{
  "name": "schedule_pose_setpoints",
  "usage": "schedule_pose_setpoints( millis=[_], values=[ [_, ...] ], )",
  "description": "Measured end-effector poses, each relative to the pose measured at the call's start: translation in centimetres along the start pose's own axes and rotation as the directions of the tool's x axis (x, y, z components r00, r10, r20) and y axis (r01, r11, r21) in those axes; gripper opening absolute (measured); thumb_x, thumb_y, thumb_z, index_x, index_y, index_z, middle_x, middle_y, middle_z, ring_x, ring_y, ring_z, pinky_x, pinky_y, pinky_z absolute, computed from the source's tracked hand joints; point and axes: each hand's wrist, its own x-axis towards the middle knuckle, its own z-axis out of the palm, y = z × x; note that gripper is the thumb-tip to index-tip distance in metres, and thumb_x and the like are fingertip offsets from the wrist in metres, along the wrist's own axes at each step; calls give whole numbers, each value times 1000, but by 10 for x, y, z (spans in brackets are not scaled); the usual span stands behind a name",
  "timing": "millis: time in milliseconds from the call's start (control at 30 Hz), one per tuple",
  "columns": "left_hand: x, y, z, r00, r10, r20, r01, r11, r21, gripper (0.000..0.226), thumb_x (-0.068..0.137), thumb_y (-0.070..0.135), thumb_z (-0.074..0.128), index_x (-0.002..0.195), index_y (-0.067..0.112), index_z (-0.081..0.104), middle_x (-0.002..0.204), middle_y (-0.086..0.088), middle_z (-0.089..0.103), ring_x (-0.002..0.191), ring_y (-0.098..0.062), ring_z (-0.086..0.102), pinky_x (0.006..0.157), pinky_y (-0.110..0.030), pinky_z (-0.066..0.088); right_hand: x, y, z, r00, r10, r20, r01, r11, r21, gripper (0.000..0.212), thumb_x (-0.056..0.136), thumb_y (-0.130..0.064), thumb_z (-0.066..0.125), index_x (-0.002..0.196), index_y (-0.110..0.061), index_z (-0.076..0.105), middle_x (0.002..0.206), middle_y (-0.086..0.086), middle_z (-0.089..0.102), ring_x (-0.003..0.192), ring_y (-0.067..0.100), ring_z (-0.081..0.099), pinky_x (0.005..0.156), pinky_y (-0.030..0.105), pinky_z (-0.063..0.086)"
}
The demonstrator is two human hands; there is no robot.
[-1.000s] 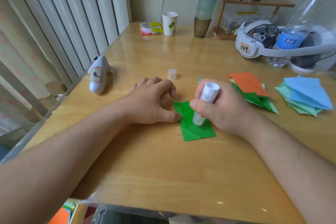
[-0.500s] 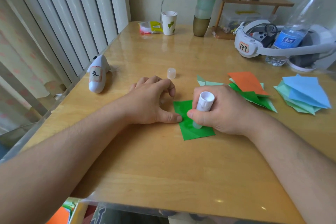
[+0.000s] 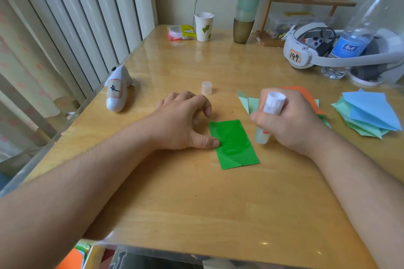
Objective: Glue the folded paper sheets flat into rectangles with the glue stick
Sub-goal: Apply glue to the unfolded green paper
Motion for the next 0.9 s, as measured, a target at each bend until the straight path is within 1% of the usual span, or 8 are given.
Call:
schedule_pose_setpoints(
  millis=[67,133,267,433,600,733,800,900],
  values=[
    [0,0,0,1000,-1,1,1,1000,6,64,58,79,74,106,47,47,122,18,43,119,-15,32,111,-45,31,2,-6,-1,998,-18,-59,25,992,124,32,79,-20,68,70,4,49,51,0,48,52,6,45,53,19,37],
    [0,0,0,1000,-1,-1,1,1000,11,64,58,79,74,106,48,47,121,18,42,119,-15,32,111,-45,31,5,-14,-2,999,-10,-37,16,987,159,33,82,-23,70,73,3,52,53,-6,50,54,5,44,53,16,36],
    [0,2,1,1000,2,-17,-2,1000,23,62,60,77,76,106,47,47,122,17,42,119,-15,32,108,-42,31,8,-31,-8,973,45,227,-35,998,-48,30,88,-38,81,77,-16,64,66,1,65,63,13,52,61,34,43],
    [-1,2,1,1000,-1,-28,2,1000,24,62,61,75,78,106,46,47,121,16,42,119,-15,32,105,-40,30,-1,-23,3,984,62,169,-51,996,-69,44,75,-63,73,79,-20,64,66,4,62,63,15,51,64,43,45],
    [0,2,2,1000,-7,-30,8,999,32,62,62,75,78,107,45,48,121,16,43,119,-16,32,103,-39,29,-9,-8,21,992,127,20,-128,981,142,43,79,-53,73,75,-13,58,57,-10,47,58,9,42,61,35,34],
    [1,2,2,1000,-8,-25,8,1000,24,62,60,76,77,105,46,47,121,16,44,118,-16,33,105,-41,31,-11,-17,29,997,62,40,-62,998,-4,36,80,-53,73,75,-20,61,63,2,64,58,10,48,58,33,41],
    [0,1,2,999,-8,-31,9,1000,23,62,60,76,78,104,47,47,120,16,44,116,-16,33,104,-41,31,-13,-20,33,996,44,75,-39,997,-62,33,84,-43,79,73,-19,59,58,-6,58,54,6,43,53,24,35],
    [0,1,3,999,-11,-34,12,1000,29,63,58,78,76,105,46,47,117,17,44,114,-16,33,103,-40,32,-16,-22,36,994,17,113,-5,995,-102,32,84,-34,80,73,-17,56,59,-1,52,56,10,40,54,31,36]
  ],
)
